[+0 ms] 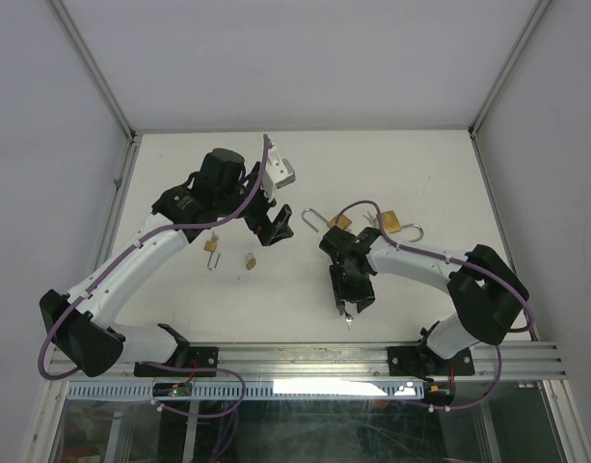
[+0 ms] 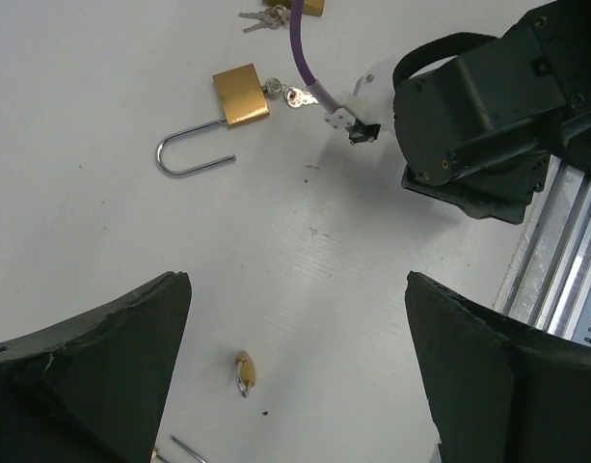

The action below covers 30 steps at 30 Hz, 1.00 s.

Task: Unlock with the key
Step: Pick up the key from the center of the board.

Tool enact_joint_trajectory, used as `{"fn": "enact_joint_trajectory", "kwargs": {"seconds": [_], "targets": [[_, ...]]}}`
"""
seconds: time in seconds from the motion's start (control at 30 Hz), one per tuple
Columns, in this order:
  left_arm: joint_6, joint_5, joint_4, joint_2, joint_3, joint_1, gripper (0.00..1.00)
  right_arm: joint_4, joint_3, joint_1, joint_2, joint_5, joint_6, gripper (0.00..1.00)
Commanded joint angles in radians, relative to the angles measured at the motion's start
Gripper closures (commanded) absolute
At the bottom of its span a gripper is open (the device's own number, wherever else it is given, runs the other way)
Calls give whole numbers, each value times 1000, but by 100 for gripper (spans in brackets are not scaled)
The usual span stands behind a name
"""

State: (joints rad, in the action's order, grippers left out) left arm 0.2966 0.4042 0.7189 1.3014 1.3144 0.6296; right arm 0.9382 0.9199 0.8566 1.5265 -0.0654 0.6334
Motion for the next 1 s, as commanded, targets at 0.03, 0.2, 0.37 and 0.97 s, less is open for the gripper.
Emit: {"fn": "enact_joint_trajectory", "kwargs": {"seconds": [0.03, 0.2, 0.37, 0.97], "targets": [[-29, 64, -112, -26, -6, 11, 5, -43, -41, 8, 3, -14, 56, 57], [-34, 77, -148, -39, -27, 12, 6, -86, -99, 8, -45, 16, 138, 57], [-31, 82, -162, -32, -21, 12, 6, -109, -125, 7, -68, 15, 161, 60], [-14, 96, -164, -34, -24, 11, 6, -48, -69, 5, -45, 87, 57, 96]]}}
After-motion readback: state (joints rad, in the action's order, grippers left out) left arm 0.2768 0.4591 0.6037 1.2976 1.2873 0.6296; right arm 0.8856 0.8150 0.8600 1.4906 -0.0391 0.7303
